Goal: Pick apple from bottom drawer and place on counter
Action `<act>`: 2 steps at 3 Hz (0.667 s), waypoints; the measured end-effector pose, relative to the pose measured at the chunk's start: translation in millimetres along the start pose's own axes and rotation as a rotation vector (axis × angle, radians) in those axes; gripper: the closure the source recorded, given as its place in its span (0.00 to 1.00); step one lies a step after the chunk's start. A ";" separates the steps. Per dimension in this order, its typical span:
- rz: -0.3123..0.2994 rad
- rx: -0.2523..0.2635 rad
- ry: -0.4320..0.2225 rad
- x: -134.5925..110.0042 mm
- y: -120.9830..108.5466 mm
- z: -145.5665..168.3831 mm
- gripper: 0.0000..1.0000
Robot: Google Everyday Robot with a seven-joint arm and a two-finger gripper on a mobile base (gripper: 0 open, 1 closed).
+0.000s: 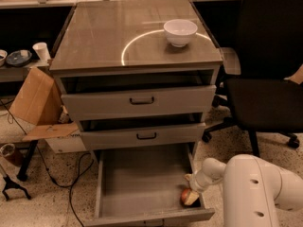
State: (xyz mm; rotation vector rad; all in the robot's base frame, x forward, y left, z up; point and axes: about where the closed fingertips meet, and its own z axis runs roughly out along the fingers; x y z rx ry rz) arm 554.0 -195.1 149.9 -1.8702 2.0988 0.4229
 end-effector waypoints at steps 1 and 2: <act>-0.009 -0.012 0.011 7.4 13.7 8.8 0.42; -0.024 -0.001 0.027 9.3 24.2 12.3 0.73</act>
Offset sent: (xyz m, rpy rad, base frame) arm -0.0293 -0.0036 -0.0155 -0.0425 -0.0183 0.0302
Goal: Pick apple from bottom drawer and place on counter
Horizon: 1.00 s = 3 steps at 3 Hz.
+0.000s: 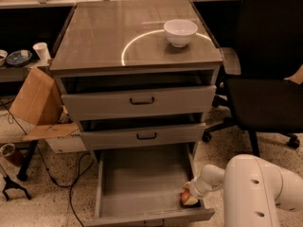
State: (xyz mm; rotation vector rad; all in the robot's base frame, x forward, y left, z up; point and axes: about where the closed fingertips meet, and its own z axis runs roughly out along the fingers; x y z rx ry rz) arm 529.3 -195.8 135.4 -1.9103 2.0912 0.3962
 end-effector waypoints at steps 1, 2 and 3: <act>-0.006 0.012 0.007 -0.6 4.2 0.2 0.96; -0.015 0.023 0.021 -5.9 1.7 -1.6 1.00; -0.013 0.053 0.041 -14.7 -6.8 -10.1 1.00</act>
Offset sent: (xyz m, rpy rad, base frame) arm 0.0062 0.0069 0.0117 -0.0433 -0.0479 0.0063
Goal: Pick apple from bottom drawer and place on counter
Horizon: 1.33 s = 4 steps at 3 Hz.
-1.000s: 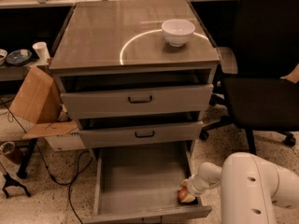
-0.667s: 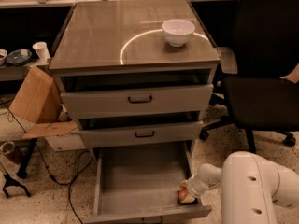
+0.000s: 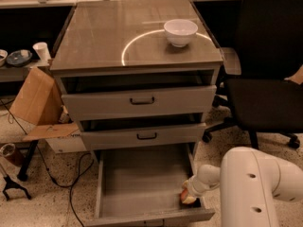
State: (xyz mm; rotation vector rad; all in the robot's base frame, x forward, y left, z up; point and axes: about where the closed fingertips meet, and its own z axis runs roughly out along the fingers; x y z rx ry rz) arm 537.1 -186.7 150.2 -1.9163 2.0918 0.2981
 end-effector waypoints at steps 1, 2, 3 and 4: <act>0.001 0.050 0.000 -8.2 -9.5 -17.8 1.00; -0.010 0.143 -0.022 -26.2 -17.4 -59.1 1.00; -0.039 0.239 -0.056 -52.3 -13.5 -114.3 1.00; -0.061 0.302 -0.082 -90.0 -8.5 -169.1 1.00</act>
Offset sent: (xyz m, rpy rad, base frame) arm 0.0135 0.0061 0.1380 0.0266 -0.2629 -0.0550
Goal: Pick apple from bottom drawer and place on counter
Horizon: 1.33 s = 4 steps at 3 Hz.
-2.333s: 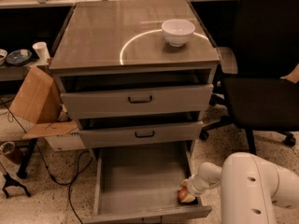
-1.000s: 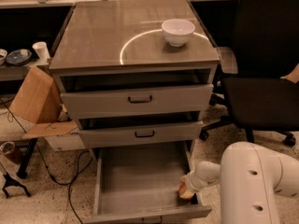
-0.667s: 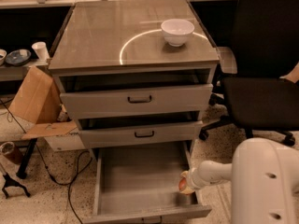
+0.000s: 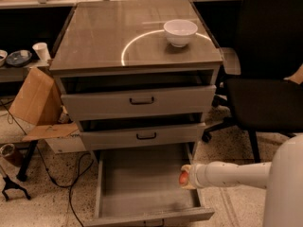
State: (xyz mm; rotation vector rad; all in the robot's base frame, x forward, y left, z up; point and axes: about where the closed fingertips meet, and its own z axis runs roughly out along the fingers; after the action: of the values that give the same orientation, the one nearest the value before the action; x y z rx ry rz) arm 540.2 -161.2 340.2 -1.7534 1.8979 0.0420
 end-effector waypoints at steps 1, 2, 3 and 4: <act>0.004 0.051 -0.006 -43.7 -11.0 -48.1 1.00; 0.038 0.058 0.016 -85.6 -10.0 -88.4 1.00; 0.085 0.020 0.069 -113.6 -4.4 -128.6 1.00; 0.163 -0.002 0.152 -109.4 7.9 -175.7 1.00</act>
Offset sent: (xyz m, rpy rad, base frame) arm -0.0023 0.0747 0.2823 -0.0441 -0.1942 -0.1032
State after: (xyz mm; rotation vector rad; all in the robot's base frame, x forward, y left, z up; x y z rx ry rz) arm 468.0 -127.1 531.3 -1.6401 2.1470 -0.0306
